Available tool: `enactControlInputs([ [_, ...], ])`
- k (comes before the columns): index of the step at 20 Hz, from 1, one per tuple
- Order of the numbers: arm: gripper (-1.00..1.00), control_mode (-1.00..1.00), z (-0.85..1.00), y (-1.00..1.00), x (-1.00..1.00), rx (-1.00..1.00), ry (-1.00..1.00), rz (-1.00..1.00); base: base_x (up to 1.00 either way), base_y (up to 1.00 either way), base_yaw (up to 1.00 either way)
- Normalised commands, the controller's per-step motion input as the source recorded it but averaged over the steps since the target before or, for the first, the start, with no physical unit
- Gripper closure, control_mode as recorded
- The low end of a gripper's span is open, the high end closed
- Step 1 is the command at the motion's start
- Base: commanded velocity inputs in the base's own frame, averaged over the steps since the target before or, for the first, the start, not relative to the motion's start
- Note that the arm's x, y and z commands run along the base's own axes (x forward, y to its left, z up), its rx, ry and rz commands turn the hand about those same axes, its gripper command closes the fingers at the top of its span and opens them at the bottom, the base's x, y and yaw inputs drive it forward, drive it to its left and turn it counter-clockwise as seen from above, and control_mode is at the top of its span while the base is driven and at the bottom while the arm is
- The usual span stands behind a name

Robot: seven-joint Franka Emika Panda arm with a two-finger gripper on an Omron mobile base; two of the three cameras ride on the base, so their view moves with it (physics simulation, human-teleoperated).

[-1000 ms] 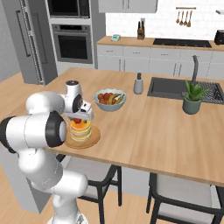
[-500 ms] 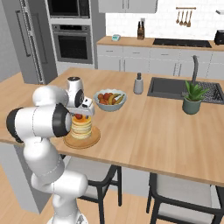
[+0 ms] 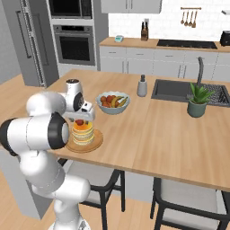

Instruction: Take the strawberry from the fridge and place it on top of the pancake, located on the dining counter.

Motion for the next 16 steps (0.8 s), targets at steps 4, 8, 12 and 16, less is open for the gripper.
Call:
enactControlInputs([
  [4,-1.0,-1.0,0.42,0.01,-0.52,0.0,-0.23,0.0,0.0,0.0,0.0],
  [8,-1.0,-1.0,0.42,0.01,-0.41,0.0,-0.27,0.0,0.0,0.0,0.0],
  [12,-1.0,-1.0,0.59,0.0,-0.94,0.0,-0.11,0.0,0.0,0.0,0.0],
  [16,-1.0,-1.0,0.99,0.0,-1.0,0.0,-0.08,0.0,0.0,0.0,0.0],
])
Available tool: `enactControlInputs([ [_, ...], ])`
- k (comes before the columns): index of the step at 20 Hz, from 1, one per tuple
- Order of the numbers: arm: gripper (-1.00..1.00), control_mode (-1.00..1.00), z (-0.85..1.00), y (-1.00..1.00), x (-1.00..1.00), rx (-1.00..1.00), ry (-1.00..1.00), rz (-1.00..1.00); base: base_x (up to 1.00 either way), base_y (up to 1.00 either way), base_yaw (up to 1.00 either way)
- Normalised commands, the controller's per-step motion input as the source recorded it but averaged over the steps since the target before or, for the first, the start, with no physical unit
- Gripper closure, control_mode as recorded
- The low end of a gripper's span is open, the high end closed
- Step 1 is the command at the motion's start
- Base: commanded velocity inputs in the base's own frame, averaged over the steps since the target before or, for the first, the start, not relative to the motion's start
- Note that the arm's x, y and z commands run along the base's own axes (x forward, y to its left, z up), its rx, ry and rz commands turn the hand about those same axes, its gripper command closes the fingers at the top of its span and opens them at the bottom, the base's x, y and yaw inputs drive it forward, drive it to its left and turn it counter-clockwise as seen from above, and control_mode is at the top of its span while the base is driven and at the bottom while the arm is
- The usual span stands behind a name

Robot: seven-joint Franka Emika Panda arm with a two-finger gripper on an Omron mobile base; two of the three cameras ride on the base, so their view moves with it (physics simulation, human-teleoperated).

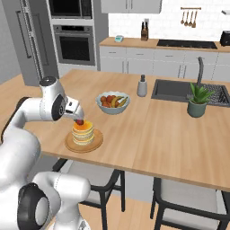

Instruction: Take the strawberry from the fridge and place it on top of the pancake, located on the dining counter.

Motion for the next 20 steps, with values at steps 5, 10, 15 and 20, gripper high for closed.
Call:
enactControlInputs([
  [5,-1.0,-1.0,0.85,-0.4,-1.0,0.04,-0.06,0.01,0.0,0.0,0.0],
  [10,-1.0,-1.0,0.61,-0.61,-1.0,0.02,-0.16,0.02,0.0,0.0,0.0],
  [15,-1.0,-1.0,0.61,-0.25,-0.62,-0.01,-0.28,0.01,0.0,0.0,0.0],
  [20,-1.0,-1.0,0.77,-0.24,-0.71,0.0,-0.3,0.0,0.0,0.0,0.0],
])
